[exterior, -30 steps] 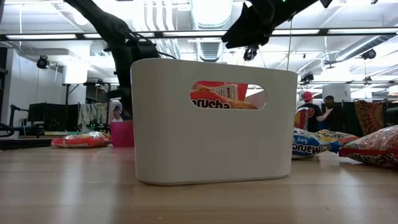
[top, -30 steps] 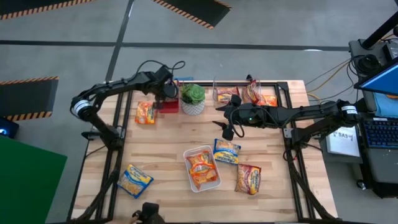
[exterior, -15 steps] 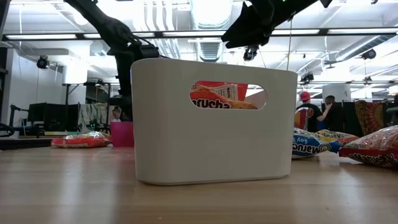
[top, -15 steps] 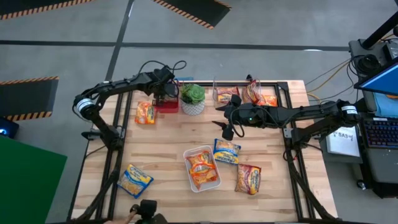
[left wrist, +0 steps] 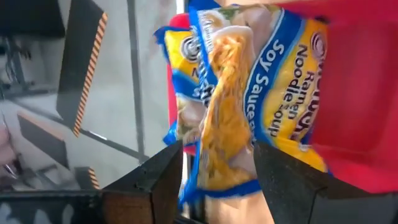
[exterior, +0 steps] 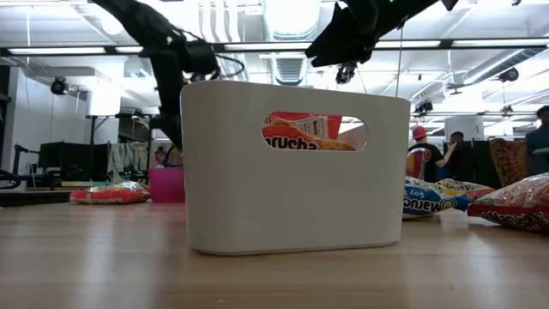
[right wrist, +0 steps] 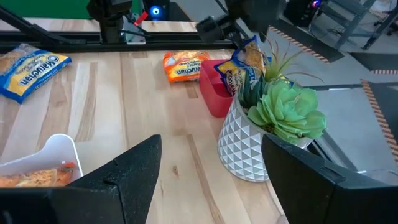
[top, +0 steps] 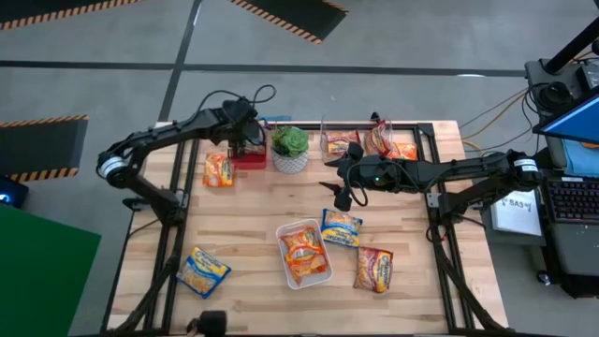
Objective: Sort Maruchan noodles
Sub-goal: Put the orange noodle pack into the white bin
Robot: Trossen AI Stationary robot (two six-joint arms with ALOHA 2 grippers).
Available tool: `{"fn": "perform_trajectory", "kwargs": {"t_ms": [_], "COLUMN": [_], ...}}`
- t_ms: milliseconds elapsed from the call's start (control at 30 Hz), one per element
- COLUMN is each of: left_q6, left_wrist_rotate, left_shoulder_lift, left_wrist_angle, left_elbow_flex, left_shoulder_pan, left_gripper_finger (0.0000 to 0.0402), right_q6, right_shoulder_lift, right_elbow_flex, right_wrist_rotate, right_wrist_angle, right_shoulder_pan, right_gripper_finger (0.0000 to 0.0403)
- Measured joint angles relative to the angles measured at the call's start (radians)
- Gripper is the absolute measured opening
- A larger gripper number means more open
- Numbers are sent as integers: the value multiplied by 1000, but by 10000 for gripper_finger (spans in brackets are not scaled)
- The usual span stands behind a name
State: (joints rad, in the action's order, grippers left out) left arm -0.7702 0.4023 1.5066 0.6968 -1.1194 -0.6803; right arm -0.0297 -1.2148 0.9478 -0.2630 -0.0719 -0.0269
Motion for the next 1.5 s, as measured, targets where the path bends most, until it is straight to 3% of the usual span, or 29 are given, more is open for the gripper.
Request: {"fn": "perform_trajectory", "kwargs": {"t_ms": [200, 400, 600, 767, 900, 1100, 1367, 1500], "left_q6": [373, 833, 1060, 1240, 1322, 1378, 1391, 1408], "left_wrist_rotate": [-44, -172, -181, -177, -173, -71, -69, -53], "left_shoulder_lift": [-105, -200, -278, -310, -310, -283, -229, -195], "left_wrist_angle": [165, 292, 287, 159, 101, 75, -45, -69], "left_elbow_flex": [0, 18, 168, 334, 422, 474, 543, 555], "left_shoulder_pan": [42, 83, 170, 231, 255, 256, 256, 257], "left_gripper_finger": [180, 180, 180, 180, 180, 180, 177, 154], "right_q6": [30, 70, 120, 142, 150, 159, 153, 153], "right_shoulder_lift": [0, 0, 0, 0, 0, 0, 0, 0], "right_elbow_flex": [0, 0, 0, 0, 0, 0, -3, -3], "right_wrist_rotate": [0, 2, 43, 62, 62, 62, 61, 62], "right_wrist_angle": [-1, -1, -13, -27, -27, -28, -28, -28], "right_shoulder_pan": [0, 1, 3, 8, 14, 28, 35, 36], "right_gripper_finger": [265, 265, 265, 265, 265, 265, 265, 265]}}
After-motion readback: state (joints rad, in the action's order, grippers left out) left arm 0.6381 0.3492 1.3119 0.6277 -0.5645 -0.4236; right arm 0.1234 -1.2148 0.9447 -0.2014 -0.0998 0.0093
